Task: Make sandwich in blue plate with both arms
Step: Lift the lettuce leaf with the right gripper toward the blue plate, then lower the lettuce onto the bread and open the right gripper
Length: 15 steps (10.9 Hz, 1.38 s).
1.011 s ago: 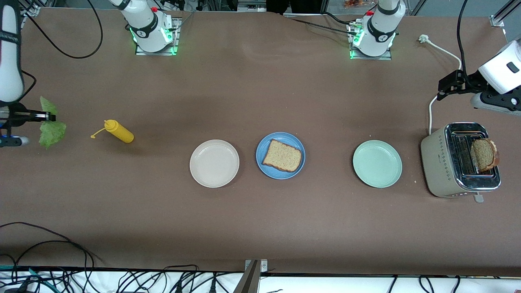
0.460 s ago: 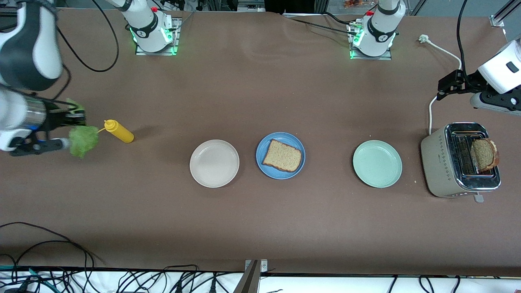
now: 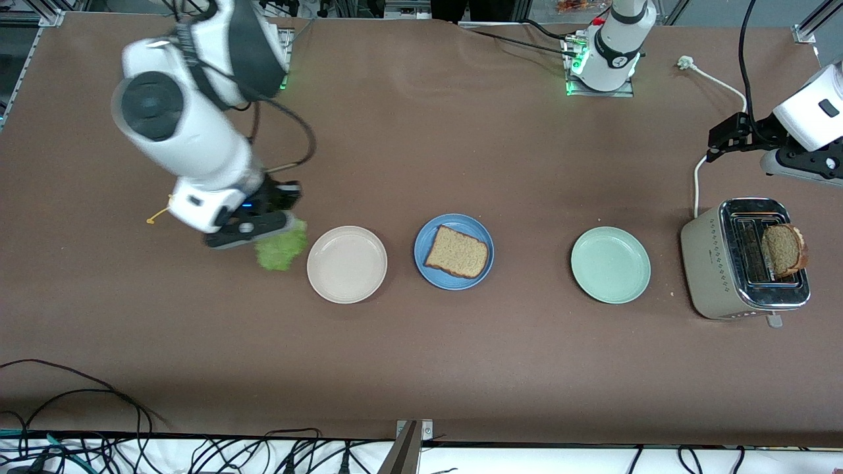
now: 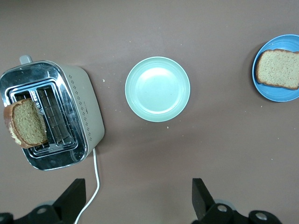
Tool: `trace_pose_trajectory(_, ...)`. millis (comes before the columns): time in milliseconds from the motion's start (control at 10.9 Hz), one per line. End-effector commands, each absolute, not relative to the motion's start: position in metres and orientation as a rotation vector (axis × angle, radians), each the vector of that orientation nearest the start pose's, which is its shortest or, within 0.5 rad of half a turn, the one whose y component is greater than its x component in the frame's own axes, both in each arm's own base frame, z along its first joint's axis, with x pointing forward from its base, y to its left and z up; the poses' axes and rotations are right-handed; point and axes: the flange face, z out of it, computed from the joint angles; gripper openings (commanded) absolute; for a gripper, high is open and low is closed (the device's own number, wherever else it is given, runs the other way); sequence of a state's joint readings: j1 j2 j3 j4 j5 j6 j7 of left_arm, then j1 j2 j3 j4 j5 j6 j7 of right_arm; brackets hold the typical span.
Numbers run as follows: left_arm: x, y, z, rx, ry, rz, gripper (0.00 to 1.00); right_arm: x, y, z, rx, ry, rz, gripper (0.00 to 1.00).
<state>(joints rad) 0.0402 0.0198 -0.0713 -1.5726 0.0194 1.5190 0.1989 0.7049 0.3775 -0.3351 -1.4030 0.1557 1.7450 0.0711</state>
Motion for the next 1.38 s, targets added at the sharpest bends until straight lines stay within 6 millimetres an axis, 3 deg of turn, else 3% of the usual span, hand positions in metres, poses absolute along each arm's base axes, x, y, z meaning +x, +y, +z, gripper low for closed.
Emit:
trace_pose_trajectory(0,0.550,-0.014,0.613,-3.118,0.362,0.116,1.00,0.593,0.404,0.442,-3.049,-0.381,-0.182,0.00)
trace_pose_trajectory(184,0.549,-0.015,0.614,-3.118,0.362,0.116,1.00,0.576,0.482,0.400,-2.989,-0.267,-0.338,0.00)
trace_pose_trajectory(276,0.550,-0.015,0.614,-3.117,0.365,0.114,1.00,0.567,0.510,0.384,-2.967,-0.269,-0.365,0.00)
trace_pose_trajectory(552,0.550,-0.015,0.614,-3.117,0.365,0.114,1.00,0.538,0.564,0.341,-2.880,-0.213,-0.406,0.00)
trace_pose_trajectory(736,0.550,-0.015,0.613,-3.118,0.365,0.116,1.00,0.530,0.576,0.312,-2.868,-0.196,-0.420,0.00)
trace_pose_trajectory(1287,0.550,-0.014,0.613,-3.118,0.362,0.116,1.00,0.532,0.578,0.241,-2.865,-0.080,-0.459,0.00)
